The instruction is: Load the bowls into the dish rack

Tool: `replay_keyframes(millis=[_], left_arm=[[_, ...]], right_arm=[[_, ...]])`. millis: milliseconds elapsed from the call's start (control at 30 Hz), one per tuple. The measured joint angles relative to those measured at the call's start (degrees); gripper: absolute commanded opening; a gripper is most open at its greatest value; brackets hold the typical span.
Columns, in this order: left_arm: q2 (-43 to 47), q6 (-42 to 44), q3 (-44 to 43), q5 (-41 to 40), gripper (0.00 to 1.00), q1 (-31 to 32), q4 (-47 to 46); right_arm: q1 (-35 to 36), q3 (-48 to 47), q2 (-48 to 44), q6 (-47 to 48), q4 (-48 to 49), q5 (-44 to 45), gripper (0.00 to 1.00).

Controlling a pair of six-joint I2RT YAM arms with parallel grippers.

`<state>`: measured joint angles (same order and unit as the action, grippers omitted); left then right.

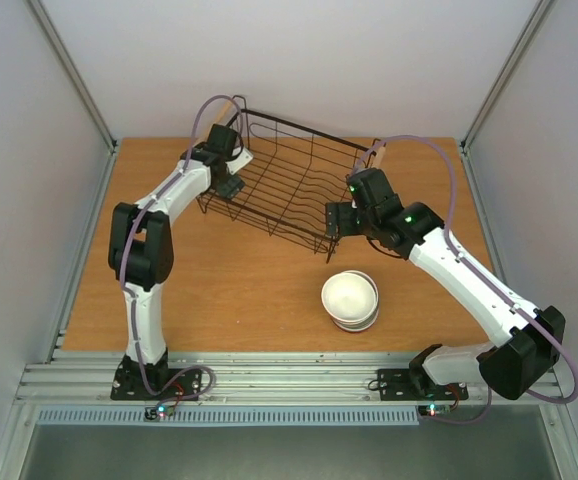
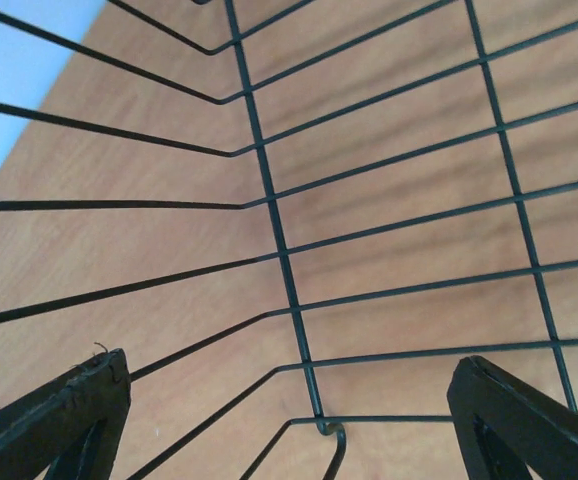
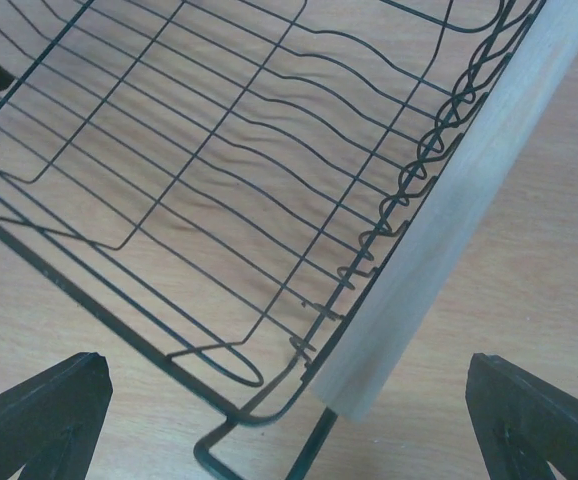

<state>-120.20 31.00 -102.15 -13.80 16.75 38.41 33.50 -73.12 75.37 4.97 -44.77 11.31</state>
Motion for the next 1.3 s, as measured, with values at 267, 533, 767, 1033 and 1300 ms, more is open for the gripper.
replay_keyframes(millis=[267,533,767,1033,1300], left_arm=[[6.38,0.46,5.44,1.99,0.86,0.94,4.61],[9.4,-0.57,7.69,5.22,0.86,3.89,6.95],[9.49,-1.42,9.44,7.32,0.85,5.16,7.89],[9.53,-3.72,10.69,10.25,0.83,5.25,9.09],[10.75,-5.53,11.5,12.76,0.82,5.25,9.4]], right_arm=[[1.07,1.53,-0.24,-0.7,0.94,-1.14,0.99],[5.09,2.47,-2.86,-1.84,0.22,-1.29,0.99],[13.18,2.4,-5.05,-3.23,-2.64,1.42,0.98],[18.01,2.71,-3.08,-3.98,-2.86,0.26,0.98],[18.49,4.02,-1.31,-5.44,-1.14,-3.04,0.99]])
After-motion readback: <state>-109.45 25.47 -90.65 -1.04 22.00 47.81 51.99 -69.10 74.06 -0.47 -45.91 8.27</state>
